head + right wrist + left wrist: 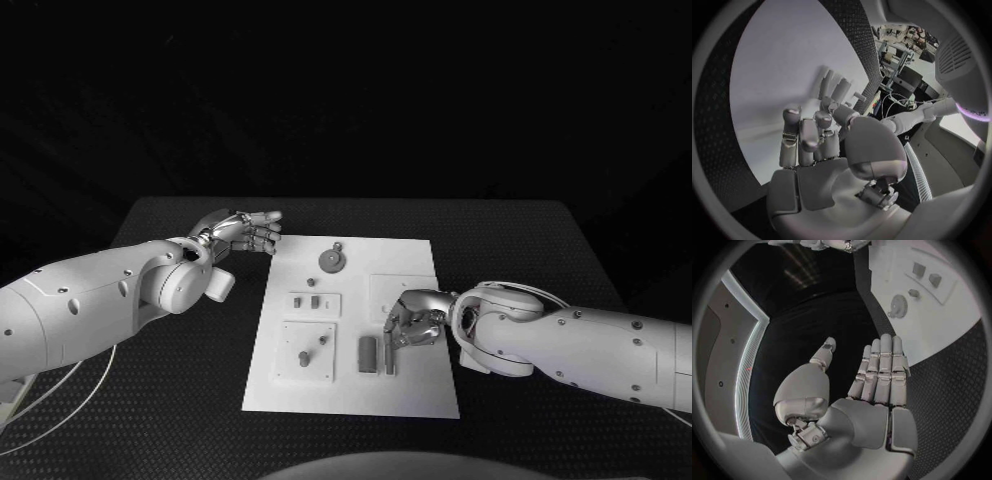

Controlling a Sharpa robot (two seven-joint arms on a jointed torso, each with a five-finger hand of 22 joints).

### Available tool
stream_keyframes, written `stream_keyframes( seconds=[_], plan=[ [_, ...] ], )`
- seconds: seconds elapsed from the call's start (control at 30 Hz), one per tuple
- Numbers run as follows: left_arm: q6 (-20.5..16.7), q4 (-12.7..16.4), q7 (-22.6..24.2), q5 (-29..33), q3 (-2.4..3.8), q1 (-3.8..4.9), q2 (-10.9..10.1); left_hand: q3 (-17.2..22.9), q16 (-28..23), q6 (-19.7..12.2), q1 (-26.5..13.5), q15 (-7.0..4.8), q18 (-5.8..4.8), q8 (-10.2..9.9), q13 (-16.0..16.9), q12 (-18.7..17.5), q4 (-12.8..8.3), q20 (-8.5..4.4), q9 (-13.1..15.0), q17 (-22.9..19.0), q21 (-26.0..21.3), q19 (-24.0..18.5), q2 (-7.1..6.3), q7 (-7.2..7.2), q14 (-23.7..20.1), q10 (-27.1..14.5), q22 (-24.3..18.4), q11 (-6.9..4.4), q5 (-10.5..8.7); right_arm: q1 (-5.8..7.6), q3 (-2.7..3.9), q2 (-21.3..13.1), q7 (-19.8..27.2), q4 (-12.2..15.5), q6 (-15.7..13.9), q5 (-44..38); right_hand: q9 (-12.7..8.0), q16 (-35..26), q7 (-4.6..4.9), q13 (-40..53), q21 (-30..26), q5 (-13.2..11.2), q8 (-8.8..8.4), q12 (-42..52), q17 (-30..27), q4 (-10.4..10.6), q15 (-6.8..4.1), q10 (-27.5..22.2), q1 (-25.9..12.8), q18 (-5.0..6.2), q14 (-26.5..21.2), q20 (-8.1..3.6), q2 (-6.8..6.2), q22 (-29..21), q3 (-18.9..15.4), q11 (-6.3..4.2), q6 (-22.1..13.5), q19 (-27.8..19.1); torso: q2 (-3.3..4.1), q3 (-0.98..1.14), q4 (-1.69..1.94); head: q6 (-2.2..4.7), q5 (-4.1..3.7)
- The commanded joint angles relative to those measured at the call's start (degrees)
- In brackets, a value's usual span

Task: Assemble the parts on the task board

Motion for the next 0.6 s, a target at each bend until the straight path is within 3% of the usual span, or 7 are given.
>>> stream_keyframes(
  seconds=[0.03, 0.6],
  plan=[
    [0.7, 0.2, 0.3, -0.2, 0.04, 0.04, 0.0, 0.2, -0.2, -0.3, -0.4, 0.06, 0.09, 0.3, 0.0, 0.0, -0.1, 0.03, -0.1, 0.1, 0.1, -0.2, 0.24, 0.02, -0.4, -0.4, 0.0, -0.13, -0.22, -0.21, -0.01, 0.2, 0.6, -0.4, 0.9, -0.4, -0.1, 0.0, 1.35, -0.1, 0.1, 0.2, 0.34, 0.2, 0.0, 0.1, -0.05, 0.2, 0.0, 2.53, -0.3, -0.07, 0.64, 1.0, 0.3, 0.15, -0.8, -0.3, 0.01, -0.02, 0.02, -0.03, -0.01],
    [0.7, 0.2, 0.3, -0.2, 0.04, 0.04, -0.1, 0.2, -0.2, -0.4, -0.4, 0.06, 0.09, 0.3, 0.0, 0.0, -0.1, 0.03, -0.1, 0.1, 0.1, -0.2, 0.27, 0.04, -0.4, -0.4, 0.0, -0.13, -0.22, -0.63, -0.01, 0.7, 0.7, -0.7, 0.9, -0.7, -0.1, 0.1, 1.35, -0.1, 0.1, 0.2, 0.34, 0.2, 0.1, 0.1, -0.06, 0.3, -0.1, 2.53, -0.2, -0.04, 0.72, 1.0, 0.3, 0.15, -0.7, -0.3, 0.01, 0.02, 0.0, -0.16, 0.02]
  ],
)
